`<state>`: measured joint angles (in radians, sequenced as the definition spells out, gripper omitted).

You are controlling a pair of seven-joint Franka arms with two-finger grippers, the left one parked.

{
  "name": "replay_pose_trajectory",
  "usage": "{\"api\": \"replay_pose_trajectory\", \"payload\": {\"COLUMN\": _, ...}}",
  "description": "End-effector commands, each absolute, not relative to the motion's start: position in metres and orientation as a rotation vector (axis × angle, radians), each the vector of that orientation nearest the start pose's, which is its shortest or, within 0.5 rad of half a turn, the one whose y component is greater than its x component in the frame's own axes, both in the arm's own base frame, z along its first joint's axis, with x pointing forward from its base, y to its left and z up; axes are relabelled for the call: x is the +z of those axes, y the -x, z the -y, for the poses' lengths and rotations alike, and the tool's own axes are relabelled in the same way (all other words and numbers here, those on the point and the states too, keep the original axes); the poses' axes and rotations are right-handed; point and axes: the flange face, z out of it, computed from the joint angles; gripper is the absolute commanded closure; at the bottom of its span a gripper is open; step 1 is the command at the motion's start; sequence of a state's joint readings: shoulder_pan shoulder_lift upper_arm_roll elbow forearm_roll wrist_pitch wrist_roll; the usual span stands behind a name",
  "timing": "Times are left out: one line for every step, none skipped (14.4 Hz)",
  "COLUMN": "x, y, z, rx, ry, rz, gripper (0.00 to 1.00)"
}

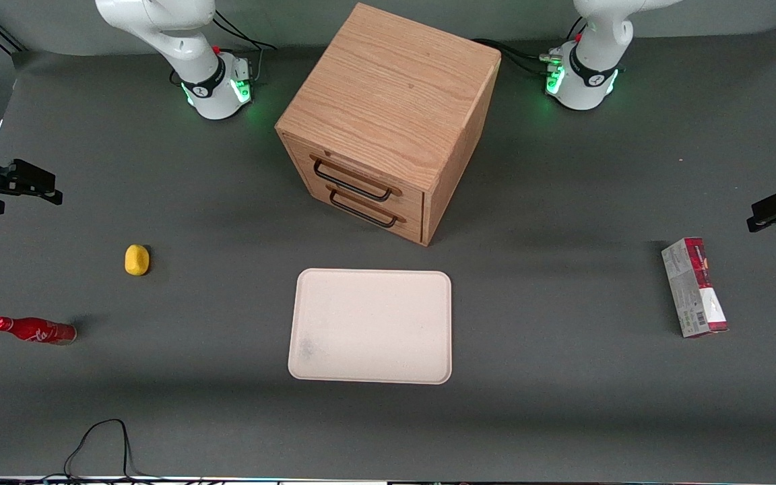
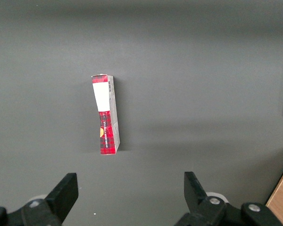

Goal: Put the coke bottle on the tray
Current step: 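Move the open right gripper toward the red Coca-Cola bottle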

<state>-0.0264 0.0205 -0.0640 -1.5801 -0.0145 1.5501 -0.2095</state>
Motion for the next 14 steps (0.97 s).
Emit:
{"api": "replay_pose_trajectory", "payload": {"x": 0.606, "y": -0.574, "z": 0.093, "rx": 0.071, "ry": 3.159, "rz": 0.086, "gripper": 0.0}}
{"api": "replay_pose_trajectory", "payload": {"x": 0.601, "y": -0.58, "z": 0.111, "rx": 0.077, "ry": 3.159, "rz": 0.098, "gripper": 0.0}}
{"api": "replay_pose_trajectory", "payload": {"x": 0.602, "y": -0.587, "z": 0.125, "rx": 0.068, "ry": 3.166, "rz": 0.117, "gripper": 0.0}}
{"api": "replay_pose_trajectory", "payload": {"x": 0.602, "y": -0.593, "z": 0.14, "rx": 0.057, "ry": 3.177, "rz": 0.115, "gripper": 0.0}}
{"api": "replay_pose_trajectory", "payload": {"x": 0.597, "y": -0.599, "z": 0.16, "rx": 0.064, "ry": 3.188, "rz": 0.089, "gripper": 0.0}}
{"api": "replay_pose_trajectory", "payload": {"x": 0.595, "y": -0.607, "z": 0.177, "rx": 0.056, "ry": 3.202, "rz": 0.084, "gripper": 0.0}}
{"api": "replay_pose_trajectory", "payload": {"x": 0.597, "y": -0.614, "z": 0.193, "rx": 0.041, "ry": 3.211, "rz": 0.104, "gripper": 0.0}}
{"api": "replay_pose_trajectory", "payload": {"x": 0.596, "y": -0.62, "z": 0.209, "rx": 0.016, "ry": 3.201, "rz": 0.133, "gripper": 0.0}}
{"api": "replay_pose_trajectory", "payload": {"x": 0.597, "y": -0.624, "z": 0.225, "rx": -0.022, "ry": 3.182, "rz": 0.148, "gripper": 0.0}}
{"api": "replay_pose_trajectory", "payload": {"x": 0.597, "y": -0.627, "z": 0.246, "rx": -0.055, "ry": 3.172, "rz": 0.154, "gripper": 0.0}}
{"api": "replay_pose_trajectory", "payload": {"x": 0.593, "y": -0.63, "z": 0.262, "rx": -0.074, "ry": 3.167, "rz": 0.167, "gripper": 0.0}}
{"api": "replay_pose_trajectory", "payload": {"x": 0.589, "y": -0.635, "z": 0.274, "rx": -0.093, "ry": 3.163, "rz": 0.188, "gripper": 0.0}}
{"api": "replay_pose_trajectory", "payload": {"x": 0.586, "y": -0.637, "z": 0.286, "rx": -0.105, "ry": 3.161, "rz": 0.194, "gripper": 0.0}}
{"api": "replay_pose_trajectory", "payload": {"x": 0.581, "y": -0.638, "z": 0.294, "rx": -0.11, "ry": 3.153, "rz": 0.191, "gripper": 0.0}}
